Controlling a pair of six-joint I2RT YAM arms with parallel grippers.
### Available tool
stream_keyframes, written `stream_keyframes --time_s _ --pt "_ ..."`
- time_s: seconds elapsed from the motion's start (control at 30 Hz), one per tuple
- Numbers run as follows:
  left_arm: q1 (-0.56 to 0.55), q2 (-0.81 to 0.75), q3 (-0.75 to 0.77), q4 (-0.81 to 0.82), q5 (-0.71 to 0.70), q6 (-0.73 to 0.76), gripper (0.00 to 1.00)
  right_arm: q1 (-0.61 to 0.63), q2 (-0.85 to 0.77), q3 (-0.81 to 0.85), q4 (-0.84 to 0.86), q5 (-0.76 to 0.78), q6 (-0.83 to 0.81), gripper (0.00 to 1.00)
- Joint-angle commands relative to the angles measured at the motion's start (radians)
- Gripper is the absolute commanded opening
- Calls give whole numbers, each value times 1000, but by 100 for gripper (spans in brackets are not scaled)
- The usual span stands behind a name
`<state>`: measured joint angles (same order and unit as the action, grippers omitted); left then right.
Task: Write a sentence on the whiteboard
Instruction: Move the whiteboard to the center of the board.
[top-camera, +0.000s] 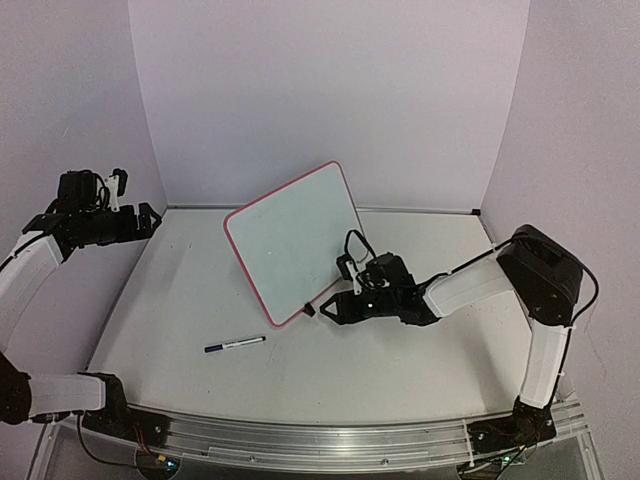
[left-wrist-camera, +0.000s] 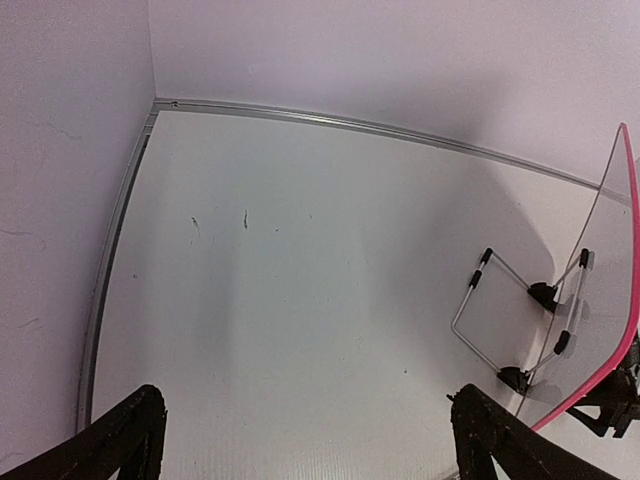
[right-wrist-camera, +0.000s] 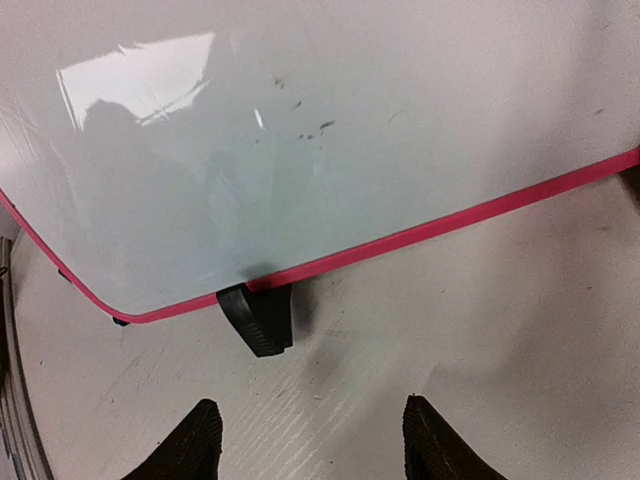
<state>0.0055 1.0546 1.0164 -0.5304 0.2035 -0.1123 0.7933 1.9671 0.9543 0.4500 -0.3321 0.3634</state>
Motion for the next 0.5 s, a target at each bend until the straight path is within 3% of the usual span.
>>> stream_keyframes --time_s 0.0,0.37,0.47 --pt "-1 -1 -6 30 2 -2 99 48 -78 16 -73 190 -119 58" --pt "-1 1 -8 32 1 -4 99 118 46 189 -201 236 -251 55" --pt "-1 1 -7 32 1 -3 99 117 97 248 -231 229 -272 47"
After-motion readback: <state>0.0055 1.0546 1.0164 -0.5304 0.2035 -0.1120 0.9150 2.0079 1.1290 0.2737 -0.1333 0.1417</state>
